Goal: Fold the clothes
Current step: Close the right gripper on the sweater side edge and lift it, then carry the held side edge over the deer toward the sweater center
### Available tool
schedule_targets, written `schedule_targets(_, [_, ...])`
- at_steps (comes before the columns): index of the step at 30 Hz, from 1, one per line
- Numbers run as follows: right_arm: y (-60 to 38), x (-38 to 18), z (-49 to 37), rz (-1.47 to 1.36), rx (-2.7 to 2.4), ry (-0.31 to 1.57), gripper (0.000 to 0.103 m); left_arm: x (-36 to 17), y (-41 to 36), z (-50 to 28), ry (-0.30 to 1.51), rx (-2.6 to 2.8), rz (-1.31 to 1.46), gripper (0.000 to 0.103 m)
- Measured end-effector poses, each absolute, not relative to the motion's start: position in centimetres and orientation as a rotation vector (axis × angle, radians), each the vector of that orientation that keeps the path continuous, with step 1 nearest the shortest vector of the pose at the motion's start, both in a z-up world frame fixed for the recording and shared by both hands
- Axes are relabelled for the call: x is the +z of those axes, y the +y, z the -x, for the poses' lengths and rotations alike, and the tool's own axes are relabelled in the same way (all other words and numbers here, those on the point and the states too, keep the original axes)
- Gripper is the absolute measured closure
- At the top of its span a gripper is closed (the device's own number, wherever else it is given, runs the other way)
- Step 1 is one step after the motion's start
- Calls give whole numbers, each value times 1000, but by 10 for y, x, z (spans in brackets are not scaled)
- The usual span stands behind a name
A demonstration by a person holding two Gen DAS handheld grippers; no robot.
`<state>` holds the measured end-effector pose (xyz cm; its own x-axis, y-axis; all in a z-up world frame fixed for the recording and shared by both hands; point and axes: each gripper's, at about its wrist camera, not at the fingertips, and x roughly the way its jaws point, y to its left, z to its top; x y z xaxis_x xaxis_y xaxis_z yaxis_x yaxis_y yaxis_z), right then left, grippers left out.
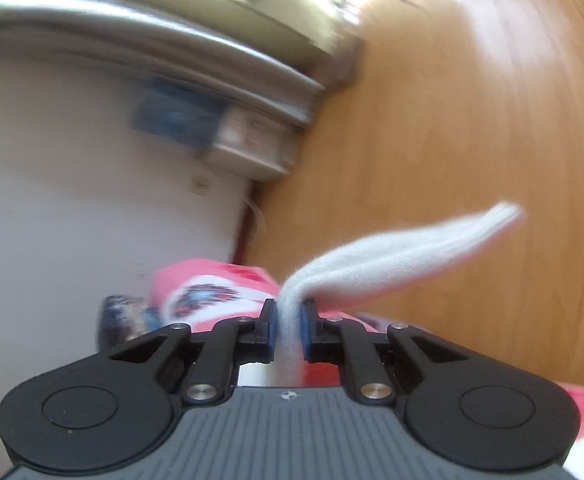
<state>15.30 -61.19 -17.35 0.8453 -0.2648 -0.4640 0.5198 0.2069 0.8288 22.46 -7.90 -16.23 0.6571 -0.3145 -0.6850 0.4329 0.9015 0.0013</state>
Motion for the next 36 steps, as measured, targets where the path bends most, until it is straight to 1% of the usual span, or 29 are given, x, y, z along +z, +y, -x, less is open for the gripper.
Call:
schedule_targets(3, [-591, -136, -168, -1124, -418, 229, 91, -162, -76, -226, 744, -430, -152, 34])
schedule_targets(5, [-564, -110, -183, -1009, -300, 254, 91, -162, -74, -227, 746, -433, -135, 35])
schedule_targets(8, [-506, -81, -205, -757, -123, 350, 91, -160, -69, -228, 750, -435, -106, 36])
schedule_targets(11, [-439, -84, -221, -524, 24, 485, 92, -159, -64, -229, 752, -439, -79, 36])
schedule_targets(15, [-379, -139, -236, -347, 33, 688, 91, -154, -57, -230, 736, -440, -70, 32])
schedule_targets(16, [-374, -144, -234, -336, 20, 691, 89, -152, -55, -230, 731, -444, -72, 31])
schedule_targets(18, [-366, -150, -229, -324, -7, 679, 86, -146, -52, -232, 718, -458, -73, 26])
schedule_targets(19, [-363, -154, -227, -318, -20, 673, 80, -143, -51, -234, 713, -465, -71, 24])
schedule_targets(20, [-359, -157, -224, -312, -33, 667, 71, -140, -50, -236, 711, -472, -63, 22])
schedule_targets(22, [-353, -159, -218, -325, -46, 641, 58, -133, -52, -245, 713, -487, -29, 20])
schedule_targets(25, [-348, -154, -204, -397, -35, 567, 55, -122, -59, -267, 737, -513, 51, 20])
schedule_targets(27, [-351, -151, -201, -475, -18, 528, 50, -116, -66, -280, 757, -513, 105, 20])
schedule_targets(28, [-356, -150, -203, -521, -7, 516, 46, -114, -69, -284, 759, -506, 121, 20])
schedule_targets(31, [-378, -144, -215, -643, 5, 516, 44, -112, -75, -292, 761, -468, 163, 20])
schedule_targets(34, [-399, -140, -246, -722, -6, 551, 41, -119, -77, -291, 777, -449, 184, 20])
schedule_targets(36, [-406, -142, -271, -717, -40, 597, 41, -125, -76, -291, 799, -442, 189, 20])
